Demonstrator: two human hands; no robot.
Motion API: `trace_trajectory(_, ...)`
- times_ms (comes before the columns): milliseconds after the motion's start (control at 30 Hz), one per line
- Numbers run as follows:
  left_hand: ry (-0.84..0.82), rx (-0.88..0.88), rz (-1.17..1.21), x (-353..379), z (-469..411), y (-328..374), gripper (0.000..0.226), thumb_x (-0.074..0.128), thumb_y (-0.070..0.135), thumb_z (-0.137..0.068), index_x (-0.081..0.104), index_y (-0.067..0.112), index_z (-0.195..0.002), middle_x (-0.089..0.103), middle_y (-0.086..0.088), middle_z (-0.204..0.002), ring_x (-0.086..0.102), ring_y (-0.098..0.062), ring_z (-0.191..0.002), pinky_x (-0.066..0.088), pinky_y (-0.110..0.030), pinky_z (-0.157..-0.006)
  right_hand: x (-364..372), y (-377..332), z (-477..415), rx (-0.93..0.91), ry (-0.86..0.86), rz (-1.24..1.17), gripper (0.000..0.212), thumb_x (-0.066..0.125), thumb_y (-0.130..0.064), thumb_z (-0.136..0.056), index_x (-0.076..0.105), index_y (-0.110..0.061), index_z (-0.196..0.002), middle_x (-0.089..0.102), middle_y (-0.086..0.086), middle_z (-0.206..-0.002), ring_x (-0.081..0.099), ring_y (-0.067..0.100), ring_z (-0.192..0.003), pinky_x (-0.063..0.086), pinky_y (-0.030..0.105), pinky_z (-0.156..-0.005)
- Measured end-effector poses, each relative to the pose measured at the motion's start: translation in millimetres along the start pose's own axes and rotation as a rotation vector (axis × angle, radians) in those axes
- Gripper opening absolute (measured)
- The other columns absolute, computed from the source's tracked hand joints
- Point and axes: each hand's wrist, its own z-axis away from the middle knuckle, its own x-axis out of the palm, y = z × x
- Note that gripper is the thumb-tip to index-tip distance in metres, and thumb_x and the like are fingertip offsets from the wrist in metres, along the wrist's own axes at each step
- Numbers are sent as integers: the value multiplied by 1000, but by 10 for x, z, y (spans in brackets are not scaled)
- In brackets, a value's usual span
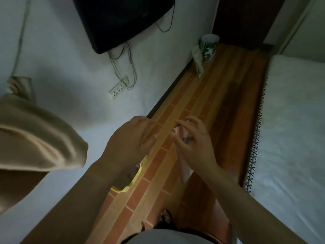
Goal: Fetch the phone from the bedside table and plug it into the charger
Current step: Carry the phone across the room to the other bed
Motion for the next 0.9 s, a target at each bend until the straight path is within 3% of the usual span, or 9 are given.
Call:
trace_trajectory(200, -31, 91, 106, 72, -1363, -216, 43, 47, 45, -88, 45, 30, -128, 46, 4, -137, 46, -14, -120, 39, -30, -93, -6, 268, -1040, 49, 84, 63, 34, 55, -49, -84, 54, -42, -117, 39, -5, -137, 39, 10, -122, 35, 5, -85)
trace_trajectory(400, -43, 215, 187, 255, -2872, -538, 41, 46, 48, -88, 45, 33, -127, 46, 4, -136, 43, -10, -118, 40, -31, -91, -1, 784, -2241, 78, 203, 86, 31, 59, -42, -84, 53, -46, -115, 39, -3, -136, 43, 18, -121, 46, 42, -92)
trace_trajectory(467, -47, 253, 187, 272, -3442, -641, 42, 47, 46, -88, 45, 33, -127, 46, 5, -136, 42, -6, -116, 36, -27, -90, 1, 938, -2717, 73, 250, 115, 32, 60, -41, -85, 53, -46, -115, 39, -3, -135, 42, 18, -122, 45, 46, -93)
trace_trajectory(533, -78, 286, 189, 276, -4022, -677, 42, 47, 46, -87, 45, 32, -127, 45, 5, -136, 43, -8, -118, 38, -29, -91, -48, 1055, -3171, 96, 302, 124, 33, 62, -40, -85, 53, -48, -115, 39, -5, -133, 40, 15, -122, 44, 42, -94)
trace_trajectory(600, -107, 332, 183, 309, -4589, -631, 45, 45, 48, -86, 44, 31, -128, 45, 5, -137, 45, -13, -120, 41, -33, -94, -143, 1171, -3580, 116, 344, 133, 33, 61, -43, -84, 52, -49, -115, 39, -7, -132, 40, 9, -119, 43, 26, -90)
trace_trajectory(700, -173, 419, 199, 490, -5386, -413, 48, 42, 52, -84, 44, 32, -128, 44, 4, -138, 46, -16, -119, 43, -36, -93, -356, 1417, -4093, 190, 422, 195, 32, 59, -44, -84, 53, -46, -116, 39, -5, -133, 35, 0, -117, 29, 3, -86)
trace_trajectory(900, -326, 598, 231, 1155, -6724, 184, 44, 46, 49, -86, 44, 34, -128, 42, 6, -140, 41, -13, -124, 36, -30, -93, -951, 2087, -4870, 358, 558, 308, 33, 56, -48, -85, 51, -48, -117, 38, -7, -138, 27, -6, -117, 20, 7, -84)
